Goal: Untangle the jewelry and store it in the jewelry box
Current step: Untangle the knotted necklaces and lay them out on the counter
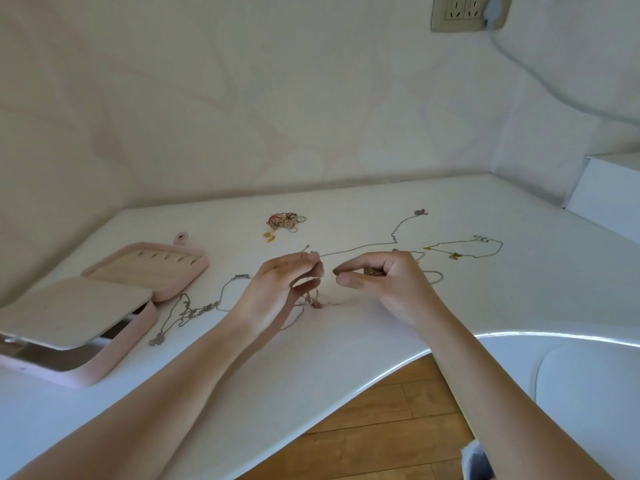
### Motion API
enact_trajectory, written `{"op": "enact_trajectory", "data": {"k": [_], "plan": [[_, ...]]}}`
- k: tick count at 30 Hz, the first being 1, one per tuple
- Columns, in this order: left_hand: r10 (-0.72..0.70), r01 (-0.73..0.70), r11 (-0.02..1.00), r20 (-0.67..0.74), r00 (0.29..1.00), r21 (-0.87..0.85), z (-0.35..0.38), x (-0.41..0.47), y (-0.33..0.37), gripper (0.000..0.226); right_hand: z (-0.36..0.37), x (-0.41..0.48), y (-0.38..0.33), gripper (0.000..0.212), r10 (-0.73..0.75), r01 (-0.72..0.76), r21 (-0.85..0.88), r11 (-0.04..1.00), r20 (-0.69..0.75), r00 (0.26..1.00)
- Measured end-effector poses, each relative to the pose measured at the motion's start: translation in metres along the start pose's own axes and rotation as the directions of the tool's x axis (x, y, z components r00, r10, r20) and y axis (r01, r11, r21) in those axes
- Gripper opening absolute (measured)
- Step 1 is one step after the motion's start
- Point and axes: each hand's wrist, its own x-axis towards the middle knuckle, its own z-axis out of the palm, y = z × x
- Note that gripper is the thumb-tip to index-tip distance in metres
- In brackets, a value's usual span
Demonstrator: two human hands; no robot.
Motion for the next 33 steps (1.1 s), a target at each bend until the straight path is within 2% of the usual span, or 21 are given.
{"op": "enact_trajectory", "data": {"k": [4, 8, 12, 19, 23, 25, 27, 29, 33], "plan": [[0.007, -0.015, 0.98, -0.042, 0.999, -0.2, -0.014, 0.005, 0.007, 0.037, 0.001, 0.004, 0.004, 0.005, -0.018, 0.007, -0.098, 0.995, -0.106, 0.994], [-0.056, 0.023, 0.964, -0.116, 0.992, -0.266, -0.026, 0.012, 0.008, 0.032, -0.011, 0.012, 0.007, 0.006, 0.024, -0.055, -0.142, 0.988, -0.209, 0.978], [-0.054, 0.029, 0.988, -0.168, 0.984, -0.151, -0.039, 0.016, 0.009, 0.03, -0.023, 0.023, 0.009, 0.012, 0.042, -0.088, -0.23, 0.969, -0.199, 0.979], [0.033, -0.021, 0.998, -0.192, 0.981, 0.065, -0.045, 0.02, 0.011, 0.034, -0.025, 0.039, 0.005, 0.017, 0.173, -0.16, -0.4, 0.903, -0.005, 0.985], [0.104, -0.058, 0.973, -0.2, 0.974, 0.225, -0.049, 0.018, 0.016, 0.03, -0.01, 0.051, 0.002, 0.011, 0.101, -0.085, -0.561, 0.823, -0.001, 0.995], [0.139, -0.095, 0.965, -0.166, 0.976, 0.246, -0.049, 0.017, 0.02, 0.029, 0.005, 0.054, -0.005, 0.011, 0.071, -0.023, -0.512, 0.859, 0.074, 0.995], [0.17, -0.133, 0.958, -0.131, 0.977, 0.253, -0.049, 0.015, 0.025, 0.029, 0.024, 0.053, -0.016, 0.019, 0.134, -0.053, -0.301, 0.952, 0.254, 0.958], [0.205, -0.17, 0.953, -0.118, 0.972, 0.252, -0.05, 0.013, 0.03, 0.028, 0.04, 0.051, -0.022, 0.023, 0.151, -0.075, -0.208, 0.975, 0.38, 0.913], [0.252, -0.232, 0.956, -0.1, 0.962, 0.178, -0.056, 0.008, 0.038, 0.028, 0.054, 0.053, -0.024, 0.012, 0.083, -0.018, -0.175, 0.984, 0.374, 0.924]]}}
